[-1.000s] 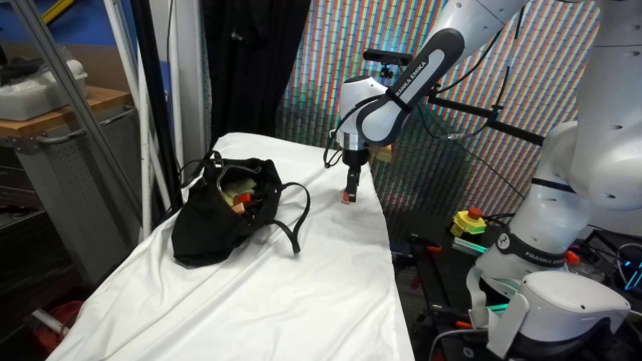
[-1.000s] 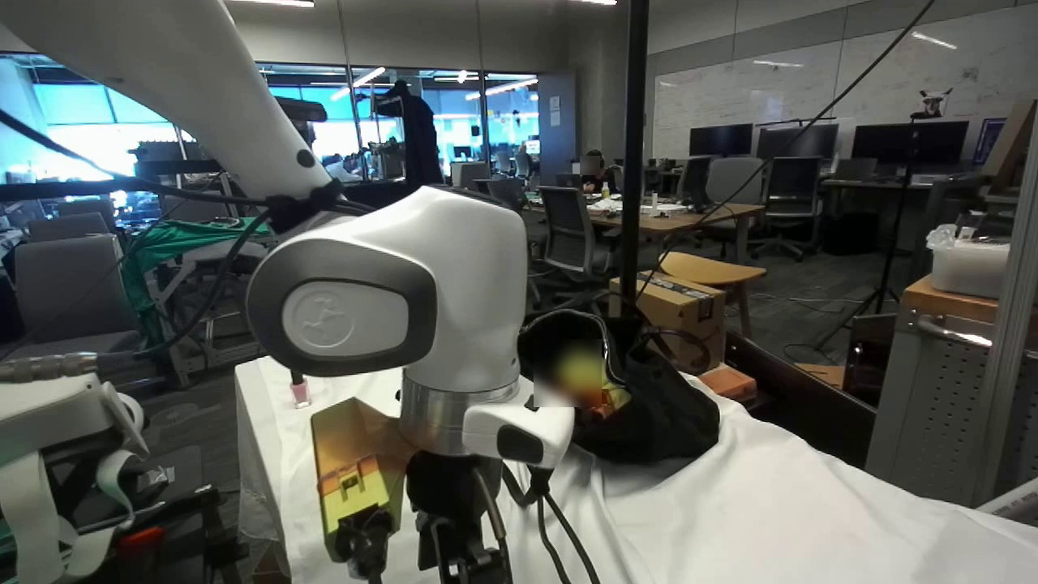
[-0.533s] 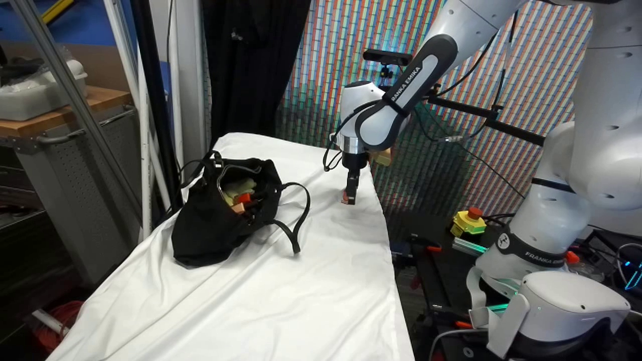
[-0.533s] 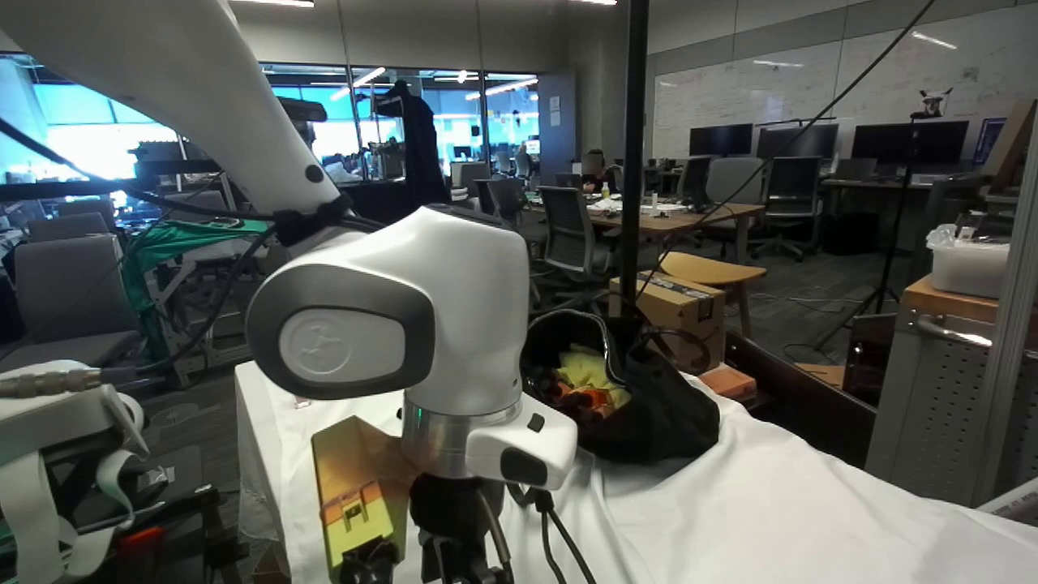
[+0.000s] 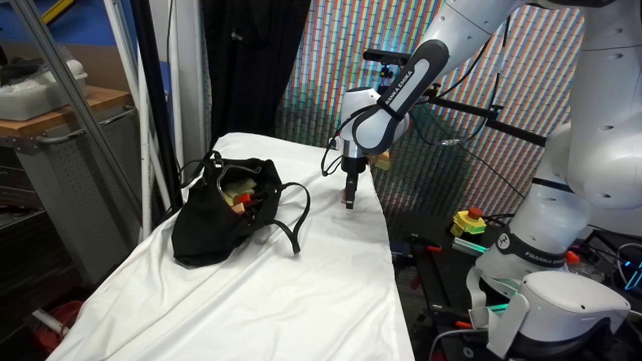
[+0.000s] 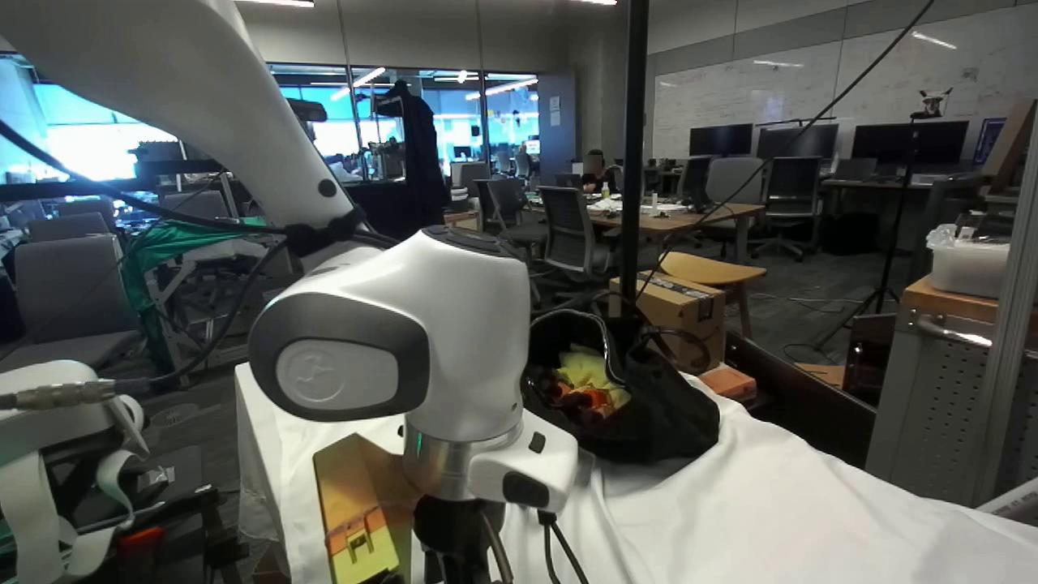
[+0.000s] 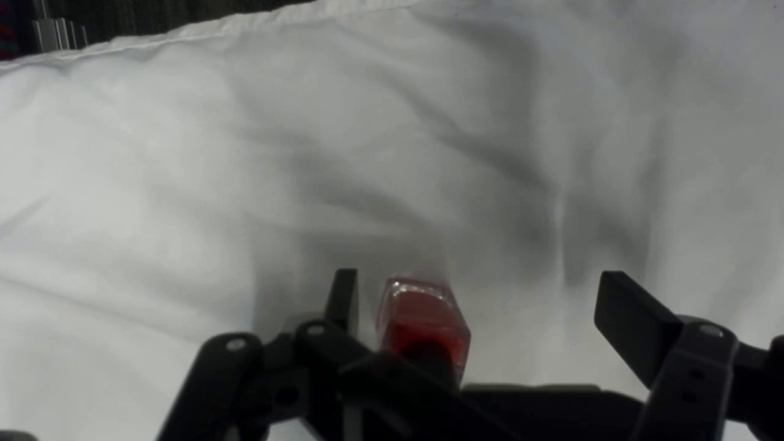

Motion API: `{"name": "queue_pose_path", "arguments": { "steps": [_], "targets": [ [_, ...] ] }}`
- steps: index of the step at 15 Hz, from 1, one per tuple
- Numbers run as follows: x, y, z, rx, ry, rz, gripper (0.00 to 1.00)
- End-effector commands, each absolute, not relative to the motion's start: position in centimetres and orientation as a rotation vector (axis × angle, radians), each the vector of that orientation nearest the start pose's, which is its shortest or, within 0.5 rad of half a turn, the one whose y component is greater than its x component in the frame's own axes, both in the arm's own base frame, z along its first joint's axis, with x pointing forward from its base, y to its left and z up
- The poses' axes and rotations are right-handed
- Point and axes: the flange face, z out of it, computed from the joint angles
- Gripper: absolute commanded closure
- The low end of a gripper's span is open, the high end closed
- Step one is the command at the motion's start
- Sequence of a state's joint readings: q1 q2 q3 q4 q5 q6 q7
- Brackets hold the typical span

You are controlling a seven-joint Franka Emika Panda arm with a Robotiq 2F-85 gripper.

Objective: Pick up all the nail polish on the table and put them in the bag

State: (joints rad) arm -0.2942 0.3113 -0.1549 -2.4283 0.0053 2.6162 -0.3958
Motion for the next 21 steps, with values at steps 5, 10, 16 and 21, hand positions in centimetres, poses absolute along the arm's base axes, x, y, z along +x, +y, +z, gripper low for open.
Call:
{"name": "queue_pose_path", "arguments": {
  "steps": [5,10,16,21],
  "targets": [
    [42.70,-21.75,17.22,-3.118,0.067,0.146,0.00],
    [42.75,-21.61,16.76,-3.115,0.054,0.165,0.00],
    [42.63,-21.58,16.45,-3.107,0.068,0.172,0.00],
    [42.64,-21.58,16.53,-3.115,0.070,0.174,0.33]
  ]
}}
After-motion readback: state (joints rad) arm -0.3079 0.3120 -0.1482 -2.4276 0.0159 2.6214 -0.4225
